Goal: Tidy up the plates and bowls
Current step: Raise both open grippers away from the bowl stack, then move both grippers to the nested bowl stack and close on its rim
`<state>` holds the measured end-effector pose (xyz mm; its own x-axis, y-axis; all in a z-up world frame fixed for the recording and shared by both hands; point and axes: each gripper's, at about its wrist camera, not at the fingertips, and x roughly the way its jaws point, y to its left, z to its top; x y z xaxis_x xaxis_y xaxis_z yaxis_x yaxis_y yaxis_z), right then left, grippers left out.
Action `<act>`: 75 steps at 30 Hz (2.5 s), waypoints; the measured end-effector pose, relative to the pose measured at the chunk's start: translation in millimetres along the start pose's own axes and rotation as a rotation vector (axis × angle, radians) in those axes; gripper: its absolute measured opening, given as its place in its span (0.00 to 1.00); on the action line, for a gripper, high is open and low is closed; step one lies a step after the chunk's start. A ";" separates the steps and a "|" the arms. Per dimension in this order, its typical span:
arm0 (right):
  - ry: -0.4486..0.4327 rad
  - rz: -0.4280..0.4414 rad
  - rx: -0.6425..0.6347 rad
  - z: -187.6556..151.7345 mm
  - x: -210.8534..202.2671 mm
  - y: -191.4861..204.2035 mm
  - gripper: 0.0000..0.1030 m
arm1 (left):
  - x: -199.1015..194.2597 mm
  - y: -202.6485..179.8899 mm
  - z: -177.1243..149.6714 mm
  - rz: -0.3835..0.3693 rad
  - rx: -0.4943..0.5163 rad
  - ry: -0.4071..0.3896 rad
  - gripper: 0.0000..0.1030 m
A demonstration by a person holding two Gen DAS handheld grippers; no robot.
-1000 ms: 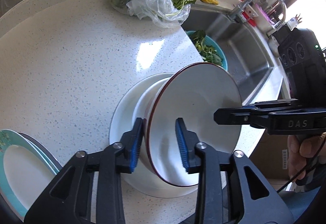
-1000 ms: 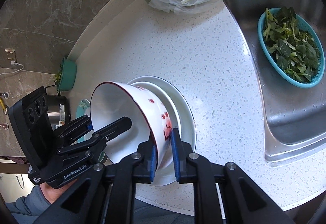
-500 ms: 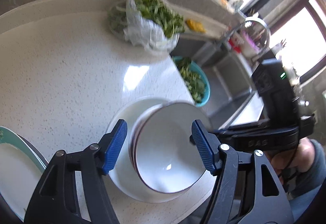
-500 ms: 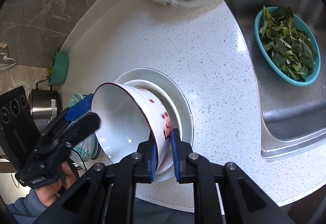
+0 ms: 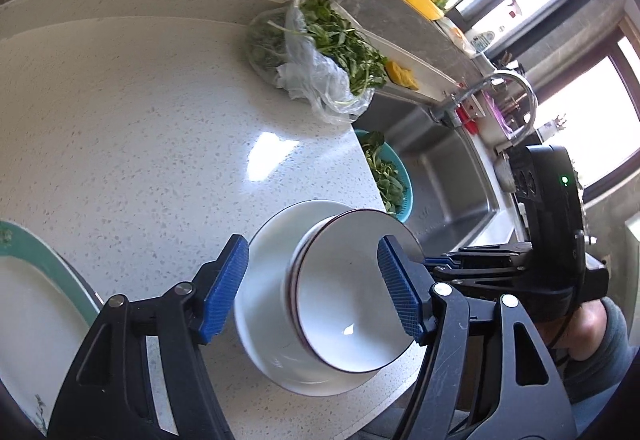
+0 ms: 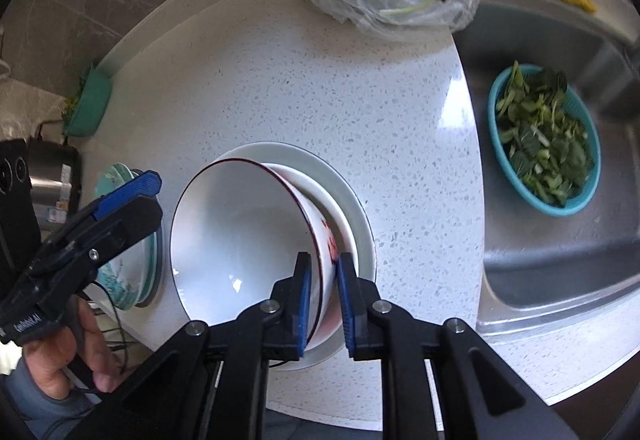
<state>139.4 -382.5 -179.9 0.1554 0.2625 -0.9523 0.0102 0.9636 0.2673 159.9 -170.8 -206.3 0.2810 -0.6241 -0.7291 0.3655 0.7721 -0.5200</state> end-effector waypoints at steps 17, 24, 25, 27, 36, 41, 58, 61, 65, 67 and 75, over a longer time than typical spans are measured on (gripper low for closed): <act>-0.042 -0.096 0.007 -6.3 -4.8 23.2 0.37 | -27.1 26.5 -10.9 -0.027 -0.032 0.005 0.63; -0.068 -0.113 0.043 -8.1 -9.1 25.0 0.46 | -33.3 33.3 -15.7 -0.048 -0.028 0.024 0.63; -0.067 -0.116 0.043 -7.9 -8.2 26.5 0.47 | -33.7 34.5 -16.6 -0.052 -0.025 0.028 0.63; -0.064 -0.119 0.047 -7.9 -6.6 27.3 0.48 | -34.7 36.0 -17.8 -0.056 -0.020 0.035 0.63; -0.049 -0.087 0.034 -15.0 -5.5 27.5 0.58 | -32.5 35.6 -22.1 -0.049 -0.039 0.045 0.64; -0.044 -0.029 -0.040 -10.1 -4.8 30.4 0.63 | -29.3 28.0 -24.7 -0.012 -0.077 0.018 0.63; -0.139 0.180 -0.208 24.3 -53.0 -32.3 0.67 | -34.1 -22.1 -77.8 0.238 -0.106 -0.049 0.64; -0.109 0.142 -0.188 27.5 -37.3 -56.9 0.44 | -33.1 -25.2 -86.6 0.261 -0.107 -0.035 0.64; -0.056 0.150 -0.165 18.6 -18.0 -72.1 0.36 | -28.1 -22.3 -95.6 0.304 -0.136 -0.016 0.64; -0.044 0.170 -0.173 10.2 -15.1 -70.5 0.36 | -25.0 -23.7 -98.1 0.312 -0.131 -0.012 0.64; -0.021 0.201 -0.265 -0.5 -13.9 -50.8 0.36 | -19.8 -17.3 -104.3 0.369 -0.155 -0.019 0.64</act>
<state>136.2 -435.1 -180.3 0.1483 0.4499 -0.8807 -0.2792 0.8734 0.3992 55.5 -159.3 -229.3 0.3850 -0.3026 -0.8719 0.0991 0.9528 -0.2869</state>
